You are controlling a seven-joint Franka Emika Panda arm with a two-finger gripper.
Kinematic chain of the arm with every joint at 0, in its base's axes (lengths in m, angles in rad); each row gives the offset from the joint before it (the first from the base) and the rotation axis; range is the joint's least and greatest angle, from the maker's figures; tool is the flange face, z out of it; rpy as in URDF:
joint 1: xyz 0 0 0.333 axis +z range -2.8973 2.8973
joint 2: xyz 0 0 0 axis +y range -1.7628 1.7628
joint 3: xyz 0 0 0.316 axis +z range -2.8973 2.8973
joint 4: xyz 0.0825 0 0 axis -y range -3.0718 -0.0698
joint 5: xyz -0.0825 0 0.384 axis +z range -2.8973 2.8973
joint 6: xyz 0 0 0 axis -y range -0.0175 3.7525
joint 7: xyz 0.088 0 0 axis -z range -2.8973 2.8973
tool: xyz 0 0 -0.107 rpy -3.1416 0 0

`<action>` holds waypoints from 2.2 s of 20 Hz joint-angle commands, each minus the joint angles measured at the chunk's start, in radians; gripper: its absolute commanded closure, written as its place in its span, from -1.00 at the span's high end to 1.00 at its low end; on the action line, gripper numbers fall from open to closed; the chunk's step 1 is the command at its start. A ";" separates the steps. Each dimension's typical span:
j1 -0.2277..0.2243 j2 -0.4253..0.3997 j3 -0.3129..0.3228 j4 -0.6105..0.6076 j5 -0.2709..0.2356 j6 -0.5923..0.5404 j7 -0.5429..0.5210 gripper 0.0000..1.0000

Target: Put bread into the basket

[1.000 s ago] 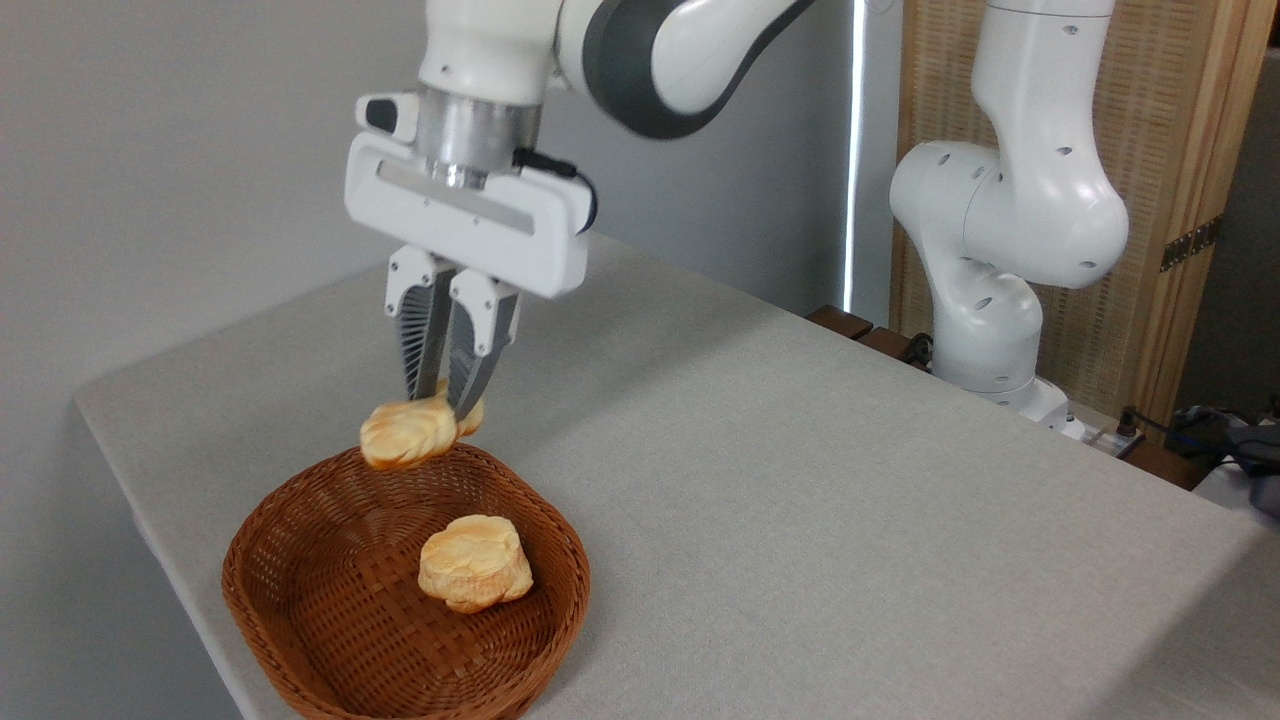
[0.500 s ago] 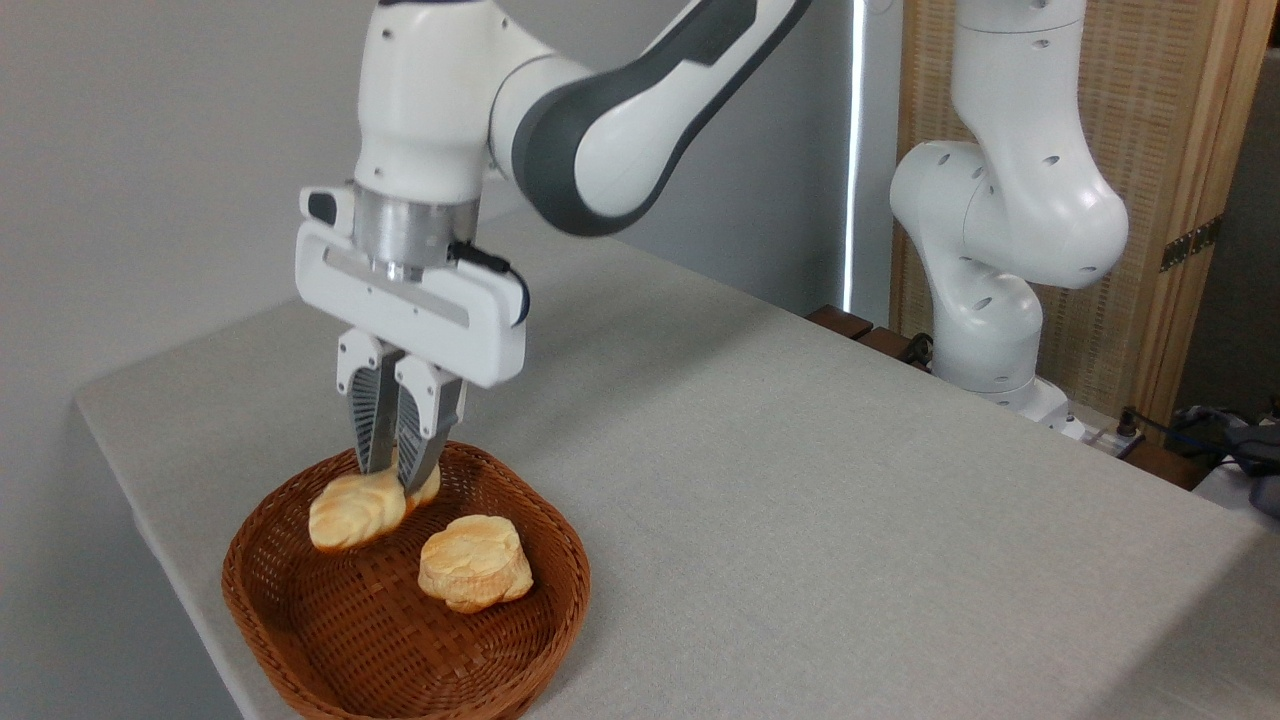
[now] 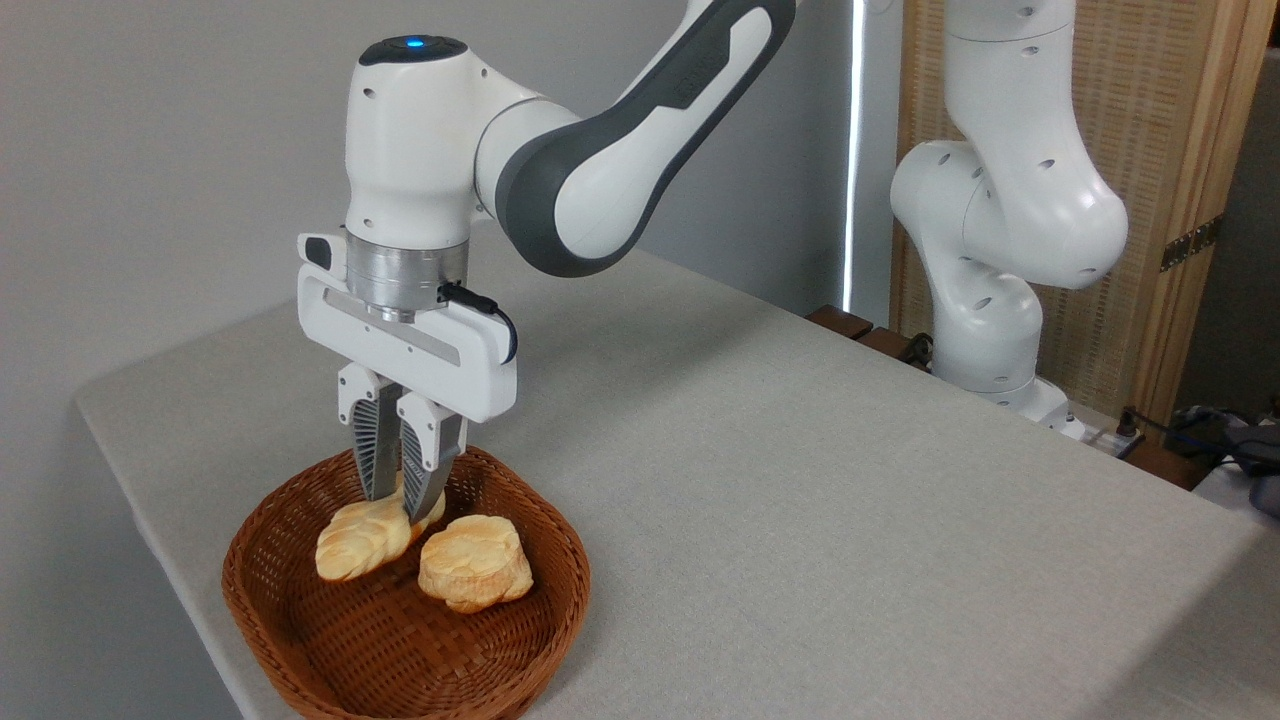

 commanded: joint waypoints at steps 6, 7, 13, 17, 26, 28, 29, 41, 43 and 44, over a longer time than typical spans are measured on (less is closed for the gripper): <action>-0.001 0.004 0.007 0.031 -0.012 0.010 0.001 1.00; -0.001 0.002 0.010 0.042 -0.009 0.010 0.002 1.00; 0.007 -0.033 0.014 0.100 -0.004 -0.077 0.001 1.00; 0.007 -0.100 0.042 0.116 -0.001 -0.171 0.010 1.00; 0.010 -0.195 0.077 0.116 -0.001 -0.386 0.155 1.00; 0.010 -0.212 0.089 0.114 -0.001 -0.436 0.231 1.00; 0.010 -0.215 0.089 0.114 -0.001 -0.450 0.267 1.00; 0.011 -0.206 0.137 0.111 -0.003 -0.490 0.499 1.00; 0.011 -0.205 0.139 0.111 -0.004 -0.490 0.499 1.00; 0.013 -0.205 0.140 0.111 -0.007 -0.490 0.495 1.00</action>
